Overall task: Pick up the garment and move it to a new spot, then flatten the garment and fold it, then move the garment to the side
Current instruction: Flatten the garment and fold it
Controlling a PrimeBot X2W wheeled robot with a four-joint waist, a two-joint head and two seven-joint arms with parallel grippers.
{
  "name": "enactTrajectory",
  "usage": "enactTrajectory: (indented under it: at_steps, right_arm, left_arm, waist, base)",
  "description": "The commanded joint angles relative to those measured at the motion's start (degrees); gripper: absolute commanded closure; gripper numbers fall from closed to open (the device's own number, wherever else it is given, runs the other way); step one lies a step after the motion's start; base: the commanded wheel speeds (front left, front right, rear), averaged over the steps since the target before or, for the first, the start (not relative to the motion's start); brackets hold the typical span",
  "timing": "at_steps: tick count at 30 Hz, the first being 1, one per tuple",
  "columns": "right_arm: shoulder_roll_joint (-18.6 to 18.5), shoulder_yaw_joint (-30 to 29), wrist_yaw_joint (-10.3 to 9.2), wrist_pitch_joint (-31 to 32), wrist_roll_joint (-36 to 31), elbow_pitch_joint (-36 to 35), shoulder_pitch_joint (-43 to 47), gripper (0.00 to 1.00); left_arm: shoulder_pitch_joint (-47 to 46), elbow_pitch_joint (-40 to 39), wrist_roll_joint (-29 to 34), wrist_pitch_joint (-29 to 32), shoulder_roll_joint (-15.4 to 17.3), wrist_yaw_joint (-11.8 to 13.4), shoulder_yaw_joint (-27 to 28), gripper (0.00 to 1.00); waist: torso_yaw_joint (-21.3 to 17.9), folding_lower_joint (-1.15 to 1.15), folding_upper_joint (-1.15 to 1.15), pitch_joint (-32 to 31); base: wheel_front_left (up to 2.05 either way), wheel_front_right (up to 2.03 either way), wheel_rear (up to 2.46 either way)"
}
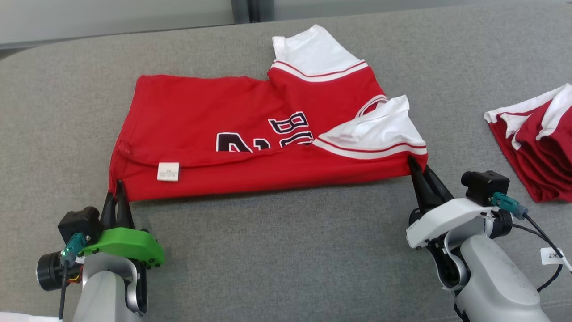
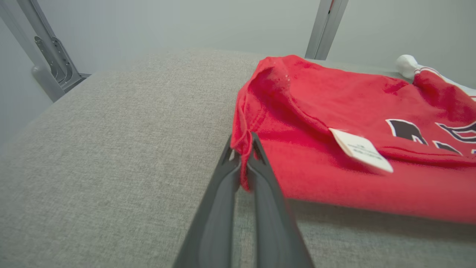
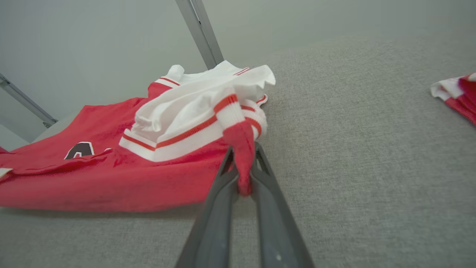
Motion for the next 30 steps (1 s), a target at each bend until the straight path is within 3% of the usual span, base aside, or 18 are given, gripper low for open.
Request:
enactTrajectory:
  at_steps: [1,8,15,21,22,23,24,25,30]
  right_arm:
    - [-1.0,0.4,-0.07,0.0,1.7,0.3,-0.7,1.0]
    - [-3.8,4.7,-0.09,0.0,6.9,3.4,2.6,1.0]
    - [-6.1,7.9,-0.1,0.0,11.2,4.7,9.2,1.0]
    - [-6.9,10.7,-0.09,-0.1,10.1,5.6,13.8,1.0]
    - [-7.2,10.9,-0.09,-0.1,9.2,5.7,13.7,0.68]
    - [-6.7,10.3,-0.09,-0.1,9.1,5.8,13.4,0.51]
    - [-6.3,9.4,-0.08,-0.1,8.9,5.8,13.0,0.04]
    - [-6.2,9.0,-0.08,-0.1,7.9,5.6,12.5,0.0]
    - [-4.9,4.4,-0.05,-0.1,3.5,2.9,8.5,0.0]
  left_arm:
    - [1.5,-1.0,0.6,0.0,0.4,-0.2,0.6,1.0]
    - [7.0,-0.5,-0.6,0.0,0.4,-0.1,1.6,1.0]
    - [15.0,0.7,-3.7,0.0,0.5,1.0,-0.2,1.0]
    - [20.4,0.8,-6.8,0.0,0.4,2.6,-4.5,1.0]
    - [20.6,0.8,-7.0,0.0,0.4,2.8,-4.8,0.7]
    - [20.6,0.8,-7.4,0.0,0.4,3.1,-5.0,0.28]
    - [20.4,0.7,-7.5,0.0,0.4,3.3,-5.1,0.0]
    - [19.9,0.4,-7.5,0.0,0.4,3.5,-5.3,0.0]
    - [15.1,-3.7,-4.6,0.0,0.4,4.2,-5.0,0.0]
  waist:
    - [-0.1,0.0,0.0,-4.8]
    - [0.2,0.0,0.0,-12.5]
    - [0.0,0.0,0.0,-13.9]
    - [-0.3,0.0,0.0,-13.2]
    - [-0.2,0.0,0.0,-13.0]
    - [-0.2,0.0,0.0,-12.9]
    - [-0.1,0.0,0.0,-12.7]
    - [-0.1,0.0,0.0,-12.4]
    - [0.7,0.0,0.0,-10.0]
  base:
    - [0.0,0.0,0.0]
    - [0.0,0.0,0.0]
    - [0.0,0.0,0.0]
    - [0.0,0.0,0.0]
    - [0.0,0.0,0.0]
    - [0.0,0.0,0.0]
    - [0.0,0.0,0.0]
    - [0.0,0.0,0.0]
    - [0.0,0.0,0.0]
